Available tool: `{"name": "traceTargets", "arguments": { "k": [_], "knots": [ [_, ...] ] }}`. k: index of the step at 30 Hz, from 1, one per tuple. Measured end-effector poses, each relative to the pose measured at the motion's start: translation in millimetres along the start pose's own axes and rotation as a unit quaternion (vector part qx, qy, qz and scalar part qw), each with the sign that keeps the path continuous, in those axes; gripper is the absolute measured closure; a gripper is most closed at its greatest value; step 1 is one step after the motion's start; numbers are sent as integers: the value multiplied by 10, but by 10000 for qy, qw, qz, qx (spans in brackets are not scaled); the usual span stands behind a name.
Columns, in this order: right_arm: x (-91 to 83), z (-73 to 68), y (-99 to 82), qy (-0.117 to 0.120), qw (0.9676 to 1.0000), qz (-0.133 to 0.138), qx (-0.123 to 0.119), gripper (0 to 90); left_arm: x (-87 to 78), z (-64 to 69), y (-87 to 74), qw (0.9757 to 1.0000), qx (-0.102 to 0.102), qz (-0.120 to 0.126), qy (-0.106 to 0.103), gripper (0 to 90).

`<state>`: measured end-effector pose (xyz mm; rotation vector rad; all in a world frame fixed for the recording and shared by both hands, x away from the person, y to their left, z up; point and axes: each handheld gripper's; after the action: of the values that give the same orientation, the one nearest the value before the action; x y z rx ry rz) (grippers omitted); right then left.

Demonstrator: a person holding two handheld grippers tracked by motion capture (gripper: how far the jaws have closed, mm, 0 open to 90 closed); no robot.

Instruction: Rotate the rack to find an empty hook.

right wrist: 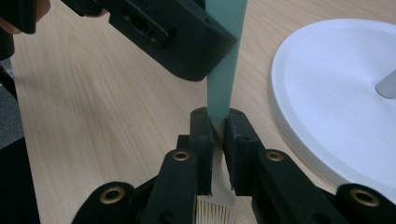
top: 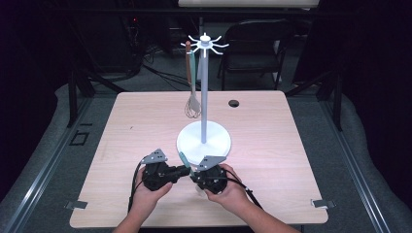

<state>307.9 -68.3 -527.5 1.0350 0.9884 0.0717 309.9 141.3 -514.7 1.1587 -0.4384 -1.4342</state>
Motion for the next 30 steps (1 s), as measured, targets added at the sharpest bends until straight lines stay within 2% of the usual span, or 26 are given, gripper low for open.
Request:
{"name": "traceTargets", "arguments": {
  "k": [7,11,14,19,23,26,30],
  "knots": [
    [-7,-9,-16,-25,10000,33,-26,820,56,-9,-6,9998,-11,-197,-54,840],
    [-35,22,-54,17,10000,8,14,761,67,-16,8,9996,28,-284,-76,842],
    [-87,55,-112,30,9999,27,96,742,76,-41,31,9994,38,-345,-96,842],
    [-204,163,-282,-30,9997,-86,217,735,142,-61,130,9984,117,-515,-187,843],
    [-260,260,-410,-126,9992,-118,365,725,221,-71,260,9961,259,-794,-269,842],
    [-303,332,-497,-195,9985,-88,502,722,300,-72,371,9936,391,-1005,-343,842],
    [-362,423,-609,-255,9971,-62,708,715,445,-60,463,9910,519,-1176,-379,843]
  ]
}}
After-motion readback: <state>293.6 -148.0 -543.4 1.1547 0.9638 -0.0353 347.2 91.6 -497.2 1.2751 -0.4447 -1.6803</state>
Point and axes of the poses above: each handheld gripper's, and its own axes: x roughly forward along the jaws, y roughly out of its top, z roughly to its right, and after that the axes turned 14 degrees about -y, right-handed
